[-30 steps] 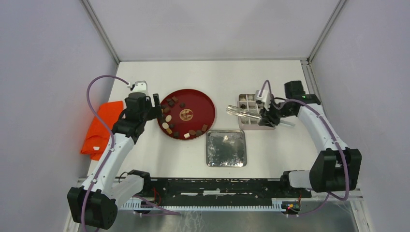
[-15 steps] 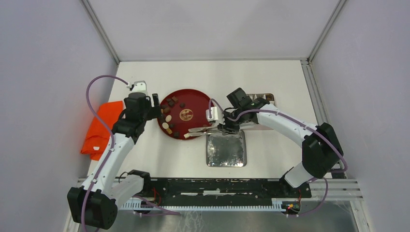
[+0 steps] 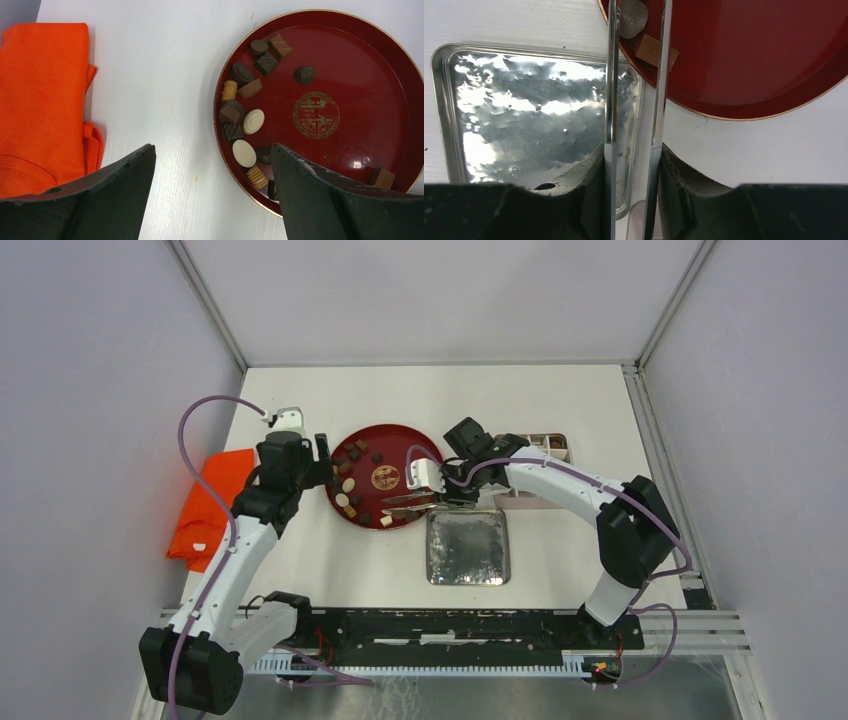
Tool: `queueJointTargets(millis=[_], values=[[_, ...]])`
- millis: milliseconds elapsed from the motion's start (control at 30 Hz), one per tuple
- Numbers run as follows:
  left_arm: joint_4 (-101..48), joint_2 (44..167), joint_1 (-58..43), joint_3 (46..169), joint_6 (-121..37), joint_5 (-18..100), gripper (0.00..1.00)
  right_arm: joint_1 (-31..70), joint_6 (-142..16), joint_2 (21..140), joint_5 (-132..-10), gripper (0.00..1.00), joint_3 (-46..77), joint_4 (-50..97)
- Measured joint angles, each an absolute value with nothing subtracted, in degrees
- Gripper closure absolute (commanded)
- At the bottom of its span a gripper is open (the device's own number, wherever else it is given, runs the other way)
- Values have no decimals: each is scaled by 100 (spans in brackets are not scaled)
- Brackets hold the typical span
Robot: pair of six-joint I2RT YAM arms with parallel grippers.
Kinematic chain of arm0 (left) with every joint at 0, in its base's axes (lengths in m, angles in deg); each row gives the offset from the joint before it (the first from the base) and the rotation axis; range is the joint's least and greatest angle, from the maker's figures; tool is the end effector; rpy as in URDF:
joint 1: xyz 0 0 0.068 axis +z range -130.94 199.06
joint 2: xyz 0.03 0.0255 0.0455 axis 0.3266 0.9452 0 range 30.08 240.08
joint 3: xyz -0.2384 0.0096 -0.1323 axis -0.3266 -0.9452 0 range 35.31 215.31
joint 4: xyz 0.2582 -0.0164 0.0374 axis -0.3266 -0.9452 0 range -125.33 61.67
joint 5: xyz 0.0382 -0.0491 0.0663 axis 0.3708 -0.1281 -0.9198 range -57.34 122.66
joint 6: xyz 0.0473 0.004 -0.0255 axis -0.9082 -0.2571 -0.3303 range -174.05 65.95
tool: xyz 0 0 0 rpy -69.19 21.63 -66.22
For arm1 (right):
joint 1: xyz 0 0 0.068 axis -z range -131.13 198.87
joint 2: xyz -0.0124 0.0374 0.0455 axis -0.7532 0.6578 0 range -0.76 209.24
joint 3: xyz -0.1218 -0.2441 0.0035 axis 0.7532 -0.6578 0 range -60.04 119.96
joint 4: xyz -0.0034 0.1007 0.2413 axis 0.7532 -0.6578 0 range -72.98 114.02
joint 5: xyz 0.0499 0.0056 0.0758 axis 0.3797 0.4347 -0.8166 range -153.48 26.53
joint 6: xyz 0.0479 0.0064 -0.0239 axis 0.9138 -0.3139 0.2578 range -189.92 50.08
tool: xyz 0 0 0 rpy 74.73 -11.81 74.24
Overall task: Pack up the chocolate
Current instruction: Pick up the fake chocolate from the plate.
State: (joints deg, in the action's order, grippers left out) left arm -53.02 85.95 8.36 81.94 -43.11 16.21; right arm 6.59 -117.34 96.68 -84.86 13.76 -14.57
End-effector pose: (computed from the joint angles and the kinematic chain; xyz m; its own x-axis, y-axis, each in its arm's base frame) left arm 0.2112 -0.0296 0.2916 -0.5285 -0.0854 -0.8446 -0.1559 0.9878 -0.0023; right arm 0.2522 0.2468 0.2372 0.1108 -0.8259 -0.5527 -0.9910 -0.0495 -0.1247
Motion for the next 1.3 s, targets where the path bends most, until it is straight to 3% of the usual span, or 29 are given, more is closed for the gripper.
queueJointTargets(millis=[1300], values=[[-5302,8595,836,8194,-4313,1623,9,305,-11909,10348,-8117,58,1903,-1809]])
